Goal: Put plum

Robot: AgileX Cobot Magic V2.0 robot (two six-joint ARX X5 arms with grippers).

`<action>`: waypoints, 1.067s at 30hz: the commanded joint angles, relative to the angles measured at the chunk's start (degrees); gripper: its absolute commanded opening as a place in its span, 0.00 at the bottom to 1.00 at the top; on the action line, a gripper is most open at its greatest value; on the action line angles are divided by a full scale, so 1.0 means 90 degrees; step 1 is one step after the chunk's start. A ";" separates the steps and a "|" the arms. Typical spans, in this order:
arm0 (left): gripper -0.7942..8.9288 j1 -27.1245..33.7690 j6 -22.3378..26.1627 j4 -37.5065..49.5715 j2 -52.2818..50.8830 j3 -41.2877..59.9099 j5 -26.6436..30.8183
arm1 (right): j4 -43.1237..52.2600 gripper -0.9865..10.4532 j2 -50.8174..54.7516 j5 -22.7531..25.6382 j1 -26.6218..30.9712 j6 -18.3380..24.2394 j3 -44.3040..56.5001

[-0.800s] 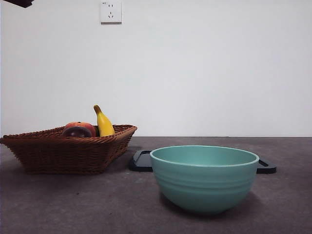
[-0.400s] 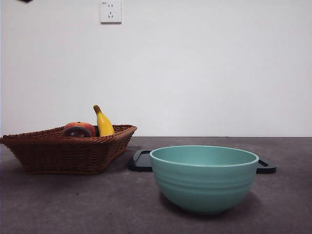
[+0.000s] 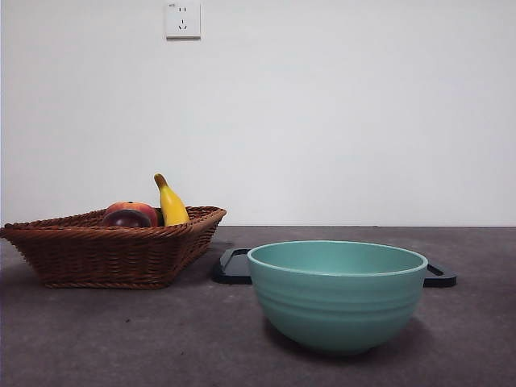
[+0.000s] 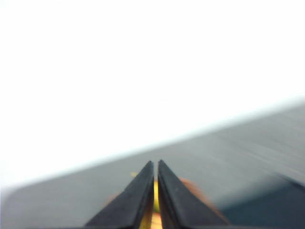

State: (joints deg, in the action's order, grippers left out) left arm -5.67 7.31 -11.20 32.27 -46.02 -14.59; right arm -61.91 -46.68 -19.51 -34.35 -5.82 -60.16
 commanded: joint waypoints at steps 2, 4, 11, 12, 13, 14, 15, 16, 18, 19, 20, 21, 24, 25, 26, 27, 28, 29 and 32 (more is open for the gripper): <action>0.09 0.0209 0.0090 0.0918 -0.0746 0.1018 0.0916 | 0.0068 0.09 -0.0044 0.0002 -0.0044 0.0034 -0.0090; 0.09 0.0287 0.0097 0.1188 -0.1127 0.1549 0.1120 | 0.0068 0.09 -0.0044 0.0002 -0.0044 0.0034 -0.0090; 0.09 0.0471 0.0100 0.1416 -0.2314 0.3167 0.1343 | 0.0068 0.09 -0.0044 0.0002 -0.0044 0.0034 -0.0090; 0.09 0.0474 0.0085 0.1416 -0.2446 0.3339 0.1343 | 0.0068 0.09 -0.0044 0.0002 -0.0044 0.0034 -0.0090; 0.09 0.0476 0.0083 0.1394 -0.2589 0.3521 0.1343 | 0.0068 0.09 -0.0044 0.0002 -0.0044 0.0034 -0.0090; 0.09 0.0476 0.0075 0.1394 -0.2718 0.3699 0.1345 | 0.0068 0.09 -0.0044 0.0002 -0.0044 0.0034 -0.0090; 0.09 0.0476 0.0063 0.1389 -0.2820 0.3830 0.1343 | 0.0068 0.09 -0.0044 0.0002 -0.0044 0.0034 -0.0090; 0.09 0.0476 0.0061 0.1370 -0.2926 0.3961 0.1343 | 0.0068 0.09 -0.0044 0.0002 -0.0044 0.0034 -0.0090; 0.09 0.0476 0.0063 0.1360 -0.3089 0.4172 0.1345 | 0.0068 0.09 -0.0044 0.0002 -0.0044 0.0034 -0.0090; 0.09 0.0476 0.0063 0.1355 -0.3164 0.4269 0.1343 | 0.0066 0.09 -0.0044 0.0002 -0.0044 0.0034 -0.0090; 0.09 0.0476 0.0063 0.1331 -0.3235 0.4354 0.1348 | 0.0068 0.09 -0.0044 0.0002 -0.0044 0.0034 -0.0090; 0.09 0.0476 0.0063 0.1326 -0.3281 0.4422 0.1348 | 0.0068 0.09 -0.0044 0.0002 -0.0044 0.0034 -0.0090; 0.09 0.0476 0.0063 0.1345 -0.3419 0.4634 0.1348 | 0.0068 0.09 -0.0044 0.0000 -0.0044 0.0034 -0.0090; 0.09 0.0476 0.0063 0.1341 -0.3463 0.4704 0.1348 | 0.0068 0.09 -0.0044 0.0000 -0.0044 0.0034 -0.0090; 0.09 0.0476 0.0063 0.1331 -0.3507 0.4770 0.1348 | 0.0068 0.09 -0.0044 0.0002 -0.0044 0.0034 -0.0090; 0.09 0.0476 0.0061 0.1326 -0.3543 0.4830 0.1348 | 0.0068 0.09 -0.0044 0.0002 -0.0044 0.0034 -0.0090; 0.09 0.0476 0.0061 0.1333 -0.3568 0.4881 0.1348 | 0.0068 0.09 -0.0044 0.0002 -0.0044 0.0034 -0.0090; 0.09 0.0476 0.0063 0.1341 -0.3568 0.4928 0.1348 | 0.0068 0.09 -0.0044 0.0000 -0.0044 0.0034 -0.0090; 0.09 0.0476 0.0063 0.1331 -0.3568 0.5034 0.1348 | 0.0068 0.09 -0.0044 0.0002 -0.0044 0.0034 -0.0090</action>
State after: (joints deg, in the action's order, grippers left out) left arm -1.50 7.84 -0.14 0.27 -1.85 -2.70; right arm -61.89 -46.70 -19.51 -34.35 -5.82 -60.16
